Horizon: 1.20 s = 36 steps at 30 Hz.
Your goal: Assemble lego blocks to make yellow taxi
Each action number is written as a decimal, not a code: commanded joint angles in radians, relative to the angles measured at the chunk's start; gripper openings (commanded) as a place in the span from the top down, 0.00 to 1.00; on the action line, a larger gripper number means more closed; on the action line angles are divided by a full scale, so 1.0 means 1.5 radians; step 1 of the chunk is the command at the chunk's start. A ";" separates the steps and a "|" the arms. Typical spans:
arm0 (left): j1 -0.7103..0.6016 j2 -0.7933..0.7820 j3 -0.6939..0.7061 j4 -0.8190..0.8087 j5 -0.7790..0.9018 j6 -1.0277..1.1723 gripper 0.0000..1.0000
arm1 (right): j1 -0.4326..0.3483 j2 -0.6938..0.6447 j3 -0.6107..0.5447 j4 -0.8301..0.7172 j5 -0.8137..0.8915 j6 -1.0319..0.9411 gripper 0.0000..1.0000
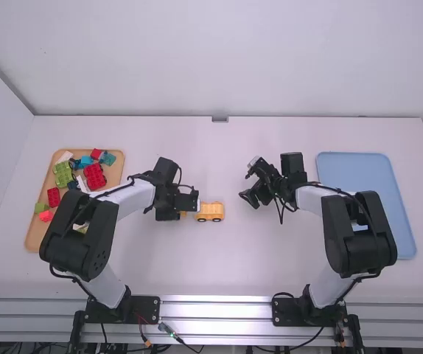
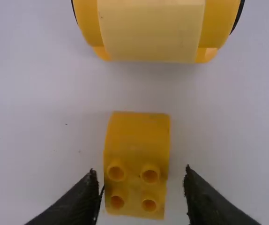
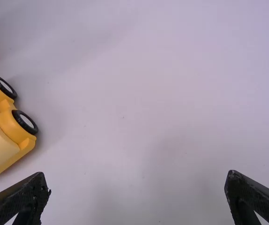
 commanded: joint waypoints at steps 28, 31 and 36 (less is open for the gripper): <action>0.245 -0.082 -0.030 0.005 0.487 0.069 0.01 | 0.003 -0.017 -0.034 0.033 -0.203 -0.131 0.01; 0.254 -0.062 -0.097 0.137 0.503 0.008 0.01 | 0.012 -0.017 -0.085 0.132 -0.258 -0.131 0.01; 0.246 -0.057 -0.158 0.255 0.529 -0.024 0.01 | 0.033 -0.014 -0.147 0.250 -0.303 -0.131 0.01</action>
